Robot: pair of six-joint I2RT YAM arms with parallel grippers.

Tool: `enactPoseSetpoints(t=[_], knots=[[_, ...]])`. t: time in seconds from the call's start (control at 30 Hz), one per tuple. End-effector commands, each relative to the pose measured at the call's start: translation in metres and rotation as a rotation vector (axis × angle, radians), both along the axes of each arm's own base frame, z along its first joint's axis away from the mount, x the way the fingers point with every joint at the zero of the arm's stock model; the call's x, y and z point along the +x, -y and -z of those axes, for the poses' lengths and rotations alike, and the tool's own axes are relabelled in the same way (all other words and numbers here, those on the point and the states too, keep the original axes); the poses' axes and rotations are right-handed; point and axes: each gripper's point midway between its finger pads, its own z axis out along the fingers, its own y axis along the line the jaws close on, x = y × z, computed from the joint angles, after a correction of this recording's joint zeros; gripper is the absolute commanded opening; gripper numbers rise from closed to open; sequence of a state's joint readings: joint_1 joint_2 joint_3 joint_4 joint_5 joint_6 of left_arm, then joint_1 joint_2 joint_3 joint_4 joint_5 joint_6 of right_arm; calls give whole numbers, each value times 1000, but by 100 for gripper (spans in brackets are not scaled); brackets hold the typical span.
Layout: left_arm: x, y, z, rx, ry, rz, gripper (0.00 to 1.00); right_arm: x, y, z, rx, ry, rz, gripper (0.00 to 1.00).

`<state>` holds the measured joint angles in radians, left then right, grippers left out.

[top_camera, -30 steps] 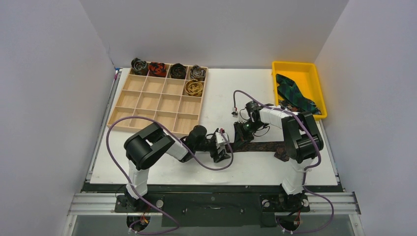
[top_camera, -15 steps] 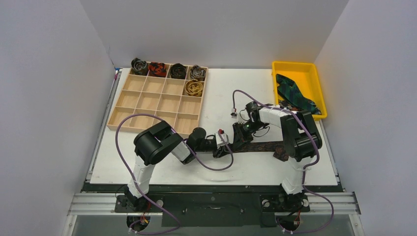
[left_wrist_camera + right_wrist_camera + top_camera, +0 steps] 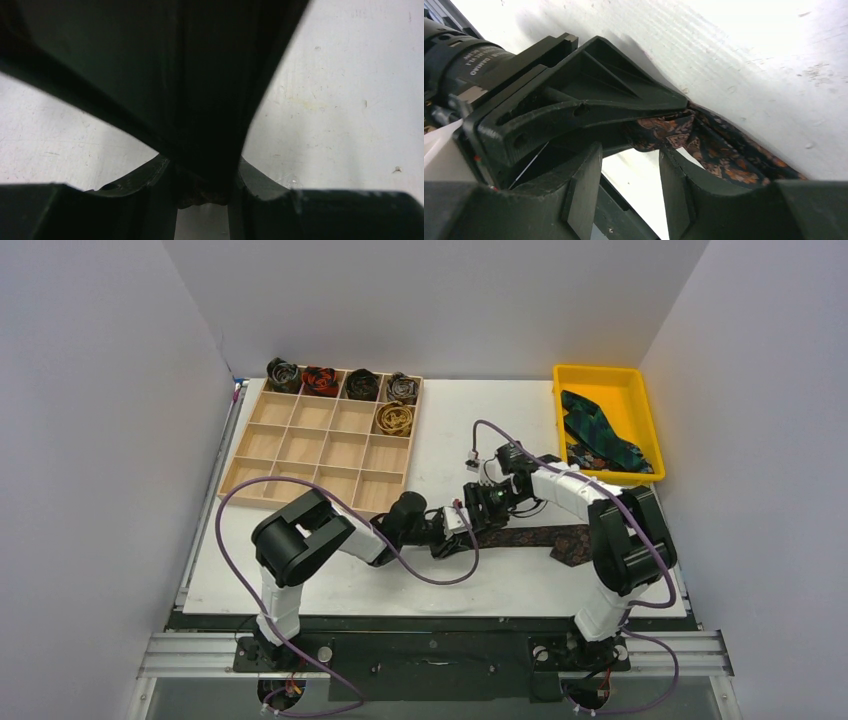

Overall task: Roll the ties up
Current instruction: Roll the tie at the center of the board.

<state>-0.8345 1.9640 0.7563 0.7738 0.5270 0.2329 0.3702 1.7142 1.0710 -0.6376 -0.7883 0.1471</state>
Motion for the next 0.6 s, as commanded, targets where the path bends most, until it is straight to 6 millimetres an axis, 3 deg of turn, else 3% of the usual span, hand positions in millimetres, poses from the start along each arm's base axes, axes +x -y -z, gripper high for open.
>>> enactPoseSetpoints(t=[0.0,0.1,0.33,0.43,0.47,0.57], knots=[[-17,-42,62,252,-133,-57,30,8,-7,15,-37,22,32,42],[-18,-43,62,257,-131,-57,31,14,-3,26,-78,30,41,40],[-20,-44,61,261,-135,-49,34,6,14,43,-175,7,3,0],[-18,-45,60,249,-130,-51,42,5,27,47,-188,-6,13,0],[-18,-45,59,242,-130,-50,51,1,31,49,-189,-25,13,0],[-17,-42,52,191,-110,-39,64,-7,42,63,-182,-98,2,0]])
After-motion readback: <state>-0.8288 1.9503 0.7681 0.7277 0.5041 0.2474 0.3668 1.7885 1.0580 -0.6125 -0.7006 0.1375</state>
